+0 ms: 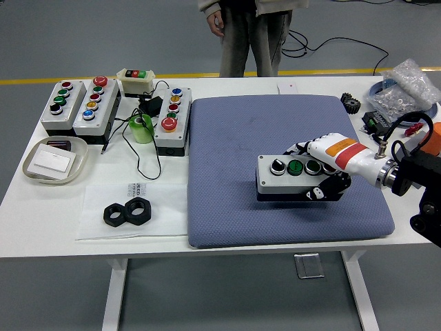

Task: Pick up the button,place it on the desk,press the button,press the button

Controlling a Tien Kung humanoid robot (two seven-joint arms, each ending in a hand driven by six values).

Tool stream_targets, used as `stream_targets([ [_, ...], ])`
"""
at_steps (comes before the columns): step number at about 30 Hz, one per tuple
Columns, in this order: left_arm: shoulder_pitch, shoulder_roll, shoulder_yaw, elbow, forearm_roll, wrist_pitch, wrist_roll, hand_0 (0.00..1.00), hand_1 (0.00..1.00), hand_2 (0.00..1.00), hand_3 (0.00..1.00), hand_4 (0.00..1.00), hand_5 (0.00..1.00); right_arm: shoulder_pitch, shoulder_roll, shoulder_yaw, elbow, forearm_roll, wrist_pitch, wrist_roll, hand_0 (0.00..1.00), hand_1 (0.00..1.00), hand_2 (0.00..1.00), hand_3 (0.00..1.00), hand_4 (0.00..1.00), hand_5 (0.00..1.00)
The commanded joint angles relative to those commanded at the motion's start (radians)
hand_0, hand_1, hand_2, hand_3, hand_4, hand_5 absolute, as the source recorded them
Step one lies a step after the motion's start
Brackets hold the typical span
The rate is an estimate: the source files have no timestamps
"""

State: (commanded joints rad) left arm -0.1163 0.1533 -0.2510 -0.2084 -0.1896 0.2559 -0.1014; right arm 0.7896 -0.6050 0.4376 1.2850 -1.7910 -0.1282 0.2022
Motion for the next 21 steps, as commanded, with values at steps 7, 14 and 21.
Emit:
stream_targets([
  [7, 0.001, 0.0, -0.002, 0.0, 0.003, 0.001, 0.001, 0.741, 0.828, 0.878, 0.829, 0.637, 0.998, 0.003, 0.008, -0.021, -0.014, -0.009, -0.008, 0.0, 0.453, 0.414, 0.47, 0.61, 0.763, 0.005],
  [14, 0.003, -0.001, -0.007, 0.0, 0.011, 0.002, 0.003, 0.741, 0.828, 0.878, 0.829, 0.636, 0.998, -0.006, 0.018, -0.021, -0.032, -0.004, -0.004, -0.002, 0.459, 0.414, 0.472, 0.61, 0.76, 0.002],
  [21, 0.006, -0.002, -0.013, -0.001, 0.021, 0.003, 0.006, 0.741, 0.829, 0.878, 0.829, 0.637, 0.998, -0.012, 0.024, -0.023, -0.049, 0.0, -0.002, 0.003, 0.462, 0.418, 0.473, 0.611, 0.759, 0.002],
])
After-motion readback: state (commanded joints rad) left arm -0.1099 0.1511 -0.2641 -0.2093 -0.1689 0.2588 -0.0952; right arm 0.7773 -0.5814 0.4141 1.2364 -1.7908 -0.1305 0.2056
